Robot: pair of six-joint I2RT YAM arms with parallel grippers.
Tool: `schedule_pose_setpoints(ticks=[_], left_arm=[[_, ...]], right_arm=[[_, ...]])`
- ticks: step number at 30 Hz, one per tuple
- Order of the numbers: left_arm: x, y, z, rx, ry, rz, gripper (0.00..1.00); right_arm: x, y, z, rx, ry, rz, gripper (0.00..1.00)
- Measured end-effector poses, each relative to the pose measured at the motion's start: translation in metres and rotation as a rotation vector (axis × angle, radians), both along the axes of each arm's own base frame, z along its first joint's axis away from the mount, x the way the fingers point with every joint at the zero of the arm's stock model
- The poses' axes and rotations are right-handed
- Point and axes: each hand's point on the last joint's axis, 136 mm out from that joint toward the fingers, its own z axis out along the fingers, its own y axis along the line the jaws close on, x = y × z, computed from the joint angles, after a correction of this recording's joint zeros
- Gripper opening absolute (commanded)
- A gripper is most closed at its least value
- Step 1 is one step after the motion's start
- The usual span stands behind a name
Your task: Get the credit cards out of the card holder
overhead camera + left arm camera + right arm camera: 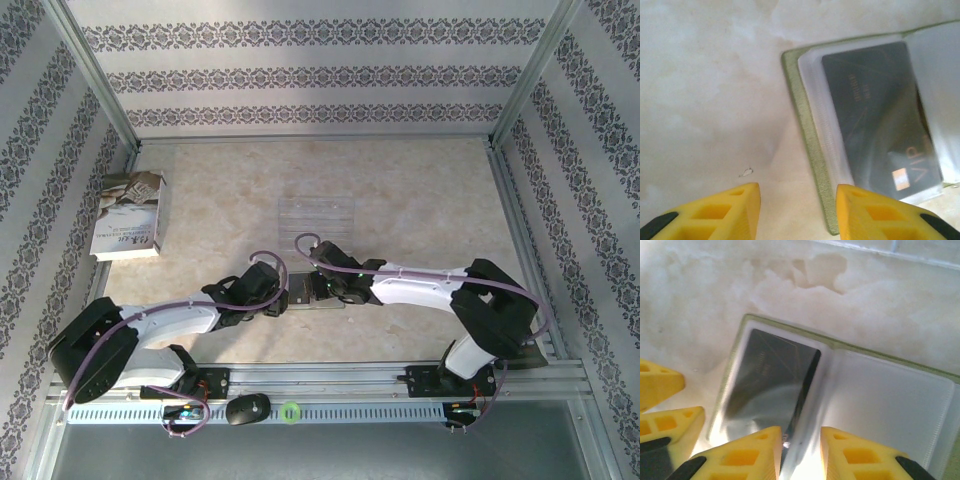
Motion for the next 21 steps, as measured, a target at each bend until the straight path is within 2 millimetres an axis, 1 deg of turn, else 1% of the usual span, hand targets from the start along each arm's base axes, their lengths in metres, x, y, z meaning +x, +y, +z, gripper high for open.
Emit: schedule_pose_setpoints(ticks=[3,7,10,13,16,21], left_arm=[[0.005,-0.005,0.009,-0.014,-0.021,-0.006,0.45],[0.017,-0.017,0.017,-0.013,-0.040,-0.023,0.43],[0.025,-0.021,0.015,0.007,-0.044,-0.029,0.40],[0.030,-0.018,0.009,0.036,-0.037,-0.022,0.37],[0.033,-0.013,0.003,0.051,-0.027,-0.011,0.37],[0.033,-0.012,0.003,0.055,-0.027,-0.013,0.36]], right_arm=[[0.004,0.002,0.003,0.055,0.019,-0.002,0.22],[0.005,-0.006,-0.006,0.109,0.086,-0.024,0.21],[0.004,-0.006,-0.008,0.146,0.130,-0.027,0.21],[0.001,0.000,-0.008,0.181,0.163,-0.016,0.20],[-0.004,0.002,-0.014,0.197,0.198,-0.010,0.19],[-0.010,0.003,-0.024,0.198,0.243,-0.011,0.19]])
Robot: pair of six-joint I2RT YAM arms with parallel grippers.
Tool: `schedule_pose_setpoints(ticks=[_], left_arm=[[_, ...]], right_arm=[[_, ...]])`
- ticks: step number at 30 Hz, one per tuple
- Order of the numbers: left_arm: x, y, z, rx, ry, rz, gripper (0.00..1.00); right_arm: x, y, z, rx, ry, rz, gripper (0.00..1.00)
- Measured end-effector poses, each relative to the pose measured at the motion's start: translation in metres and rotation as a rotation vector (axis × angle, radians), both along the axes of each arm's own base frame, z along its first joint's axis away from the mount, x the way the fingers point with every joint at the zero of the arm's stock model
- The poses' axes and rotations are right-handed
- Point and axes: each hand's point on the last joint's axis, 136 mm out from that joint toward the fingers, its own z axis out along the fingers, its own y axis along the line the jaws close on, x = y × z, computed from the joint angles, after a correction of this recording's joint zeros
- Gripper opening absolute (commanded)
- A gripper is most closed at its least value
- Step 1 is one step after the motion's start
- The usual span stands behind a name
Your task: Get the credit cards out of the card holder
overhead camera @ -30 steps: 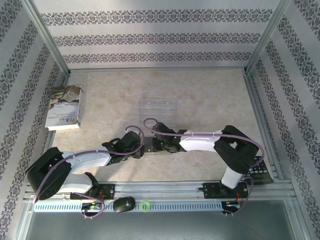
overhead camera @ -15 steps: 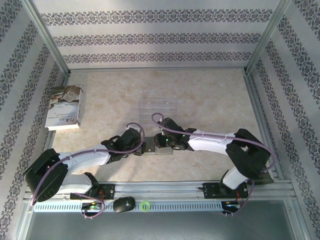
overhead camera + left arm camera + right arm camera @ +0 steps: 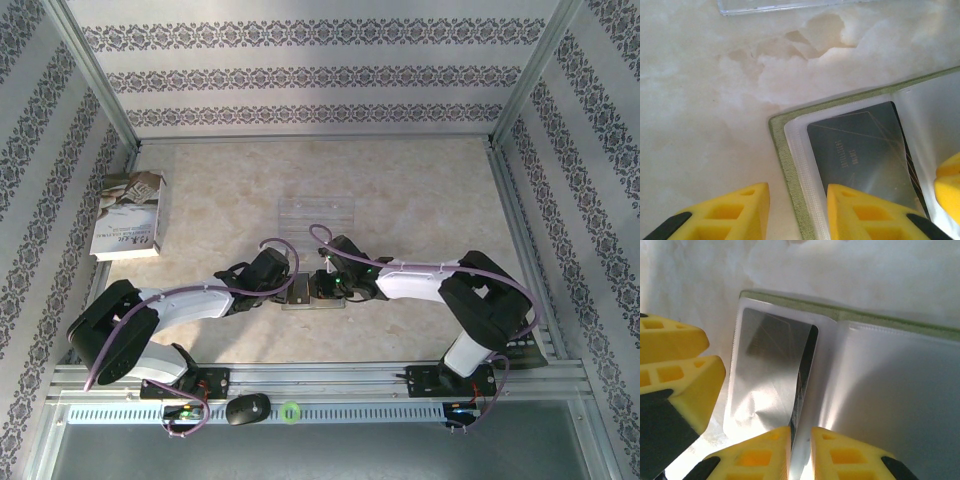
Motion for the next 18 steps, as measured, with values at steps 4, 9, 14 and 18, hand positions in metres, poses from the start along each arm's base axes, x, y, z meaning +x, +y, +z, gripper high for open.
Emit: schedule_pose_setpoints(ticks=[4,9,14,18], left_arm=[[0.000,0.000,0.000,0.000,0.001,0.000,0.35],[-0.002,0.001,-0.006,0.006,0.012,-0.002,0.35],[-0.005,0.001,-0.011,0.006,0.027,-0.008,0.34],[-0.005,-0.001,-0.012,-0.007,0.028,-0.006,0.34]], right_arm=[[-0.001,0.002,-0.004,0.004,0.014,0.004,0.18],[-0.001,0.004,-0.005,0.013,0.020,0.007,0.19],[-0.001,0.007,-0.007,0.029,0.027,0.012,0.19],[-0.001,0.009,-0.007,0.043,0.041,0.012,0.20]])
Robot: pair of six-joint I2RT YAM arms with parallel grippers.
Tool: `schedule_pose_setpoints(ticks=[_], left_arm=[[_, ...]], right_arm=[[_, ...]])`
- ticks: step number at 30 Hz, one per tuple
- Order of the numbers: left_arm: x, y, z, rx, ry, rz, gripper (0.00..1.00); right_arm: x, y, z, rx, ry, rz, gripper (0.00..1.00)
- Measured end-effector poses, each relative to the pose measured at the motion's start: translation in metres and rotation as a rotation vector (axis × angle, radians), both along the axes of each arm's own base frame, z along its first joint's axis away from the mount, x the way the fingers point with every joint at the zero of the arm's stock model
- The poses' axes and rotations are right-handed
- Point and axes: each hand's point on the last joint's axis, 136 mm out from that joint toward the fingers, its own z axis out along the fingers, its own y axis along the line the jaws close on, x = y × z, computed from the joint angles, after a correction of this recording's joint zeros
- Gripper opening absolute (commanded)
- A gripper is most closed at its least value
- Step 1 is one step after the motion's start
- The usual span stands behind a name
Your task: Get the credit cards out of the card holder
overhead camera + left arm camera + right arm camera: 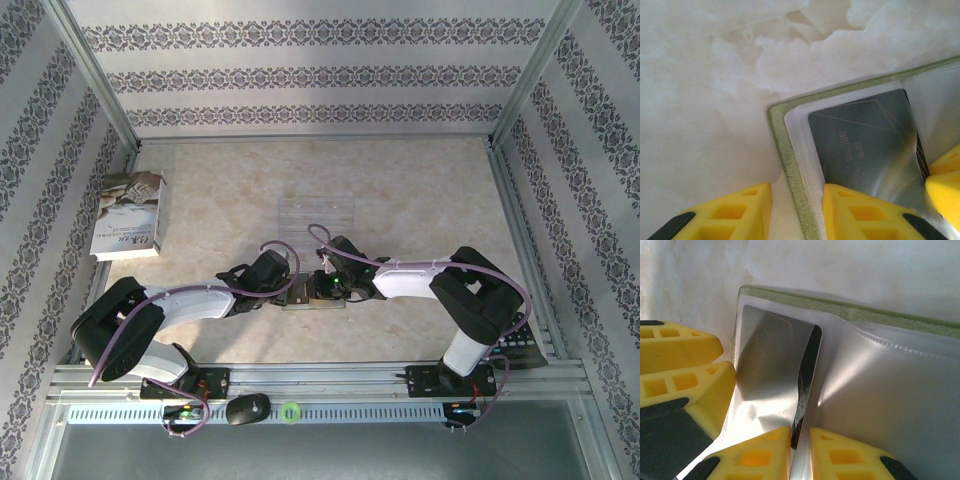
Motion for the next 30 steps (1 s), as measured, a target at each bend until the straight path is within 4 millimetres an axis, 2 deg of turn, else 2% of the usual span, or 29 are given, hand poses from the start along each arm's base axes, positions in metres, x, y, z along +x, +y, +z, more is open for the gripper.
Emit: schedule_pose_setpoints(ticks=[4,11,18,21,26,30], left_arm=[[0.000,-0.001,0.000,-0.012,0.002,0.002,0.33],[0.000,-0.002,-0.001,-0.021,0.002,0.007,0.33],[-0.002,0.000,0.000,-0.030,-0.004,0.018,0.35],[-0.002,0.000,-0.001,-0.035,-0.005,0.021,0.35],[-0.002,0.000,-0.001,-0.045,-0.011,0.025,0.35],[-0.002,0.000,-0.001,-0.047,-0.011,0.027,0.36]], right_arm=[[0.000,0.002,0.000,0.011,0.007,0.003,0.22],[0.001,0.002,-0.002,0.011,0.016,-0.002,0.05],[0.004,-0.004,-0.001,-0.025,-0.015,-0.020,0.01],[0.005,-0.012,0.000,-0.063,-0.037,-0.040,0.01],[0.006,-0.029,0.001,-0.121,-0.074,-0.077,0.04],[0.007,-0.034,0.001,-0.146,-0.090,-0.077,0.23]])
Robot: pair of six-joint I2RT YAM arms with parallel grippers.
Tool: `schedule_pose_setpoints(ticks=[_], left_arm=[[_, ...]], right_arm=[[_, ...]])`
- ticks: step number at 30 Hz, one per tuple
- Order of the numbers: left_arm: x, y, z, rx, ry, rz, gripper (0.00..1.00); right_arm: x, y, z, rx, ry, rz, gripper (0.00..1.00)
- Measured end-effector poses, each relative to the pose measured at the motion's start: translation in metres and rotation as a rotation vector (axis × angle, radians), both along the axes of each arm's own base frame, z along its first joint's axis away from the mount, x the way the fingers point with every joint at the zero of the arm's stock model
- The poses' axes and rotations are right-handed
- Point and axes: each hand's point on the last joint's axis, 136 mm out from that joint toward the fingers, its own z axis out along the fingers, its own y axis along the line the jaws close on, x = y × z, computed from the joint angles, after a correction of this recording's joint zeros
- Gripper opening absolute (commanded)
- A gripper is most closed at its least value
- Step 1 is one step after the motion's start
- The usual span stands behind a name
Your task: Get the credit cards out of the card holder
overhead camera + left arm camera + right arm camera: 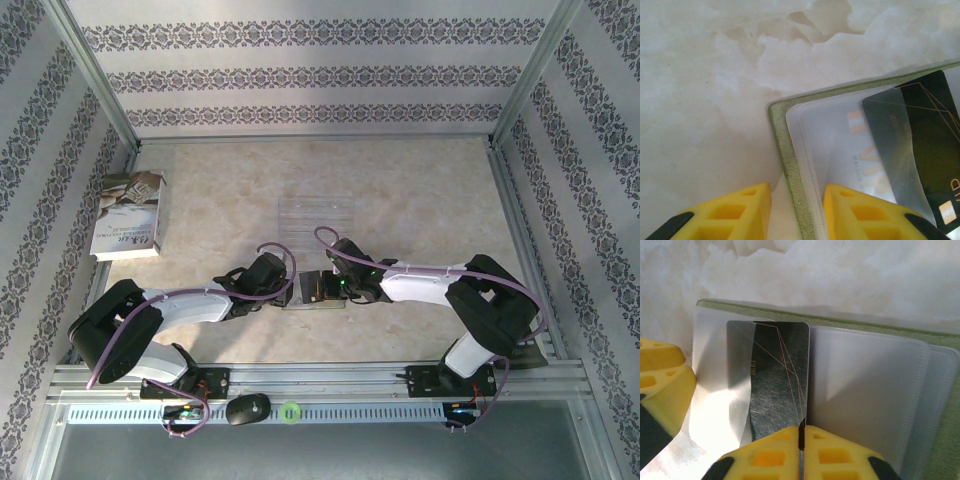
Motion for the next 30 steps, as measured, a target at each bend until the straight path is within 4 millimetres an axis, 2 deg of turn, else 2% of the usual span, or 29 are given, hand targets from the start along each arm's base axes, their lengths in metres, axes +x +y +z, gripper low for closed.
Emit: schedule_pose_setpoints(ticks=[7,13,17,25,30], left_arm=[[-0.004,-0.001,0.005,-0.015,0.007,-0.012,0.38],[-0.007,0.001,0.033,-0.048,-0.034,-0.020,0.40],[-0.004,-0.006,0.047,-0.078,-0.049,-0.035,0.40],[-0.006,-0.031,0.030,-0.051,0.016,-0.105,0.37],[-0.004,-0.033,0.019,-0.018,0.032,-0.113,0.36]], right_arm=[[0.000,0.002,0.003,0.003,-0.024,0.038,0.28],[0.000,0.002,0.007,0.004,-0.040,0.056,0.30],[0.001,0.000,0.013,0.012,-0.052,0.056,0.30],[0.011,-0.006,0.027,0.052,-0.067,0.061,0.30],[0.010,-0.003,0.026,0.074,-0.046,0.087,0.30]])
